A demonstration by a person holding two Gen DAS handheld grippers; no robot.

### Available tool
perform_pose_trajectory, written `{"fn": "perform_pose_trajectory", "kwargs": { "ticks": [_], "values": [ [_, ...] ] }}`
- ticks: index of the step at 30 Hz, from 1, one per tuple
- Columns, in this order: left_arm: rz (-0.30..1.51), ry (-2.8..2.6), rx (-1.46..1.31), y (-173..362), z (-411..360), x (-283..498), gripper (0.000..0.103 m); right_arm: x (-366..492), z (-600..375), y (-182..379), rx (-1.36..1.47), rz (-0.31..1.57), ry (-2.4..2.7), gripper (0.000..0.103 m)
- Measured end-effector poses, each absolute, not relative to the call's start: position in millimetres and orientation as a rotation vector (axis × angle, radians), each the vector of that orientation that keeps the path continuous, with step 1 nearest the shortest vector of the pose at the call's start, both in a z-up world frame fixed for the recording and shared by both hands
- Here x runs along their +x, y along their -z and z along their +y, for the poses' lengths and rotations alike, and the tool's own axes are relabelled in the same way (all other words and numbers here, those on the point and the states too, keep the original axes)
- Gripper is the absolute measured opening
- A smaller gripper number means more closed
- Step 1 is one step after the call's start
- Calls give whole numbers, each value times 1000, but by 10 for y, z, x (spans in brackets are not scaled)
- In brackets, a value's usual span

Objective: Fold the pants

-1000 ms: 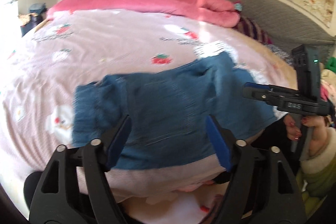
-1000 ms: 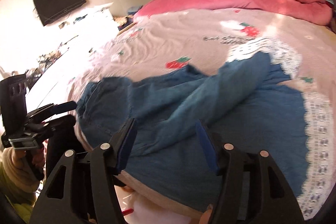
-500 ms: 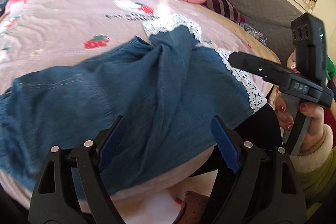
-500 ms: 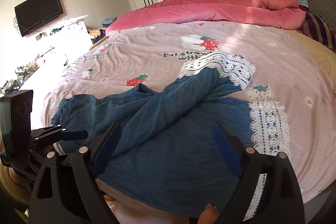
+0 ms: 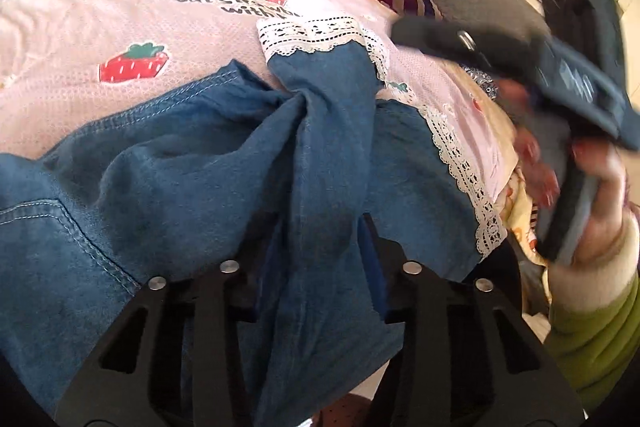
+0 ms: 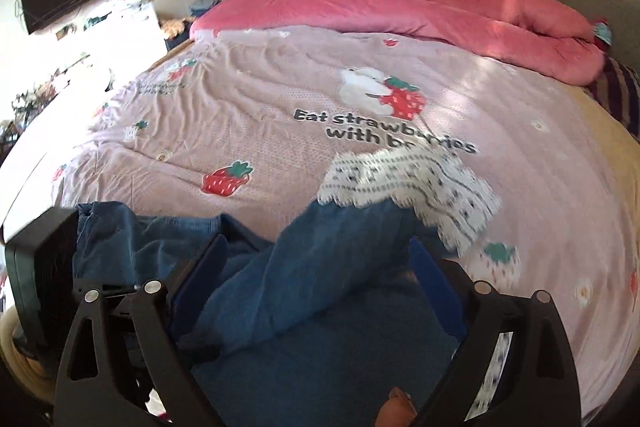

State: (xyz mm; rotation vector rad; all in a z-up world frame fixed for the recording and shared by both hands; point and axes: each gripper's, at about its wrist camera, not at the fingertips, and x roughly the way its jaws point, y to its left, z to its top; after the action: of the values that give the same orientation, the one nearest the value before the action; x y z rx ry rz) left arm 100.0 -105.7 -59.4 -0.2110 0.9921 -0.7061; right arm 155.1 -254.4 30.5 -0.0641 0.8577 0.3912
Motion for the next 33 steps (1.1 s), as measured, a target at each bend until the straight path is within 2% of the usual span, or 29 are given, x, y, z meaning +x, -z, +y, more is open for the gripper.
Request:
{"fn": "perform_pose_trajectory", "kwargs": {
  "ticks": [5,10,12,13,14,15,17,18,27,30,33],
  "values": [
    [970,753,-228,577,-1052,985,23,2351,-2272,-211,-183,990,-419,91],
    [947,773,-201,562,-1088,934,23,3031,-1986,188,-337,1185,-378,91],
    [947,772,-190,579,-1090,952,23,3161,-1888,321,-398,1243,-382,90],
    [949,776,-196,586,-1081,960,23,3212,-1842,392,-437,1272,-370,86],
    [952,779,-201,593,-1074,973,23,3236,-1818,454,-465,1305,-365,76],
    [954,779,-206,599,-1060,987,23,3247,-1804,503,-480,1334,-366,34],
    [956,780,-211,621,-1044,1015,23,3202,-1838,451,-470,1319,-367,12],
    [961,781,-214,633,-1034,1024,23,3160,-1871,387,-449,1301,-387,9],
    [958,783,-211,638,-986,1017,23,2223,-3070,-558,4,974,-471,8],
    [946,783,-182,629,-1008,988,23,1803,-3535,-626,110,910,-447,8],
    [938,795,-157,626,-1051,960,23,1436,-3905,-420,188,920,-415,9]
  ]
}}
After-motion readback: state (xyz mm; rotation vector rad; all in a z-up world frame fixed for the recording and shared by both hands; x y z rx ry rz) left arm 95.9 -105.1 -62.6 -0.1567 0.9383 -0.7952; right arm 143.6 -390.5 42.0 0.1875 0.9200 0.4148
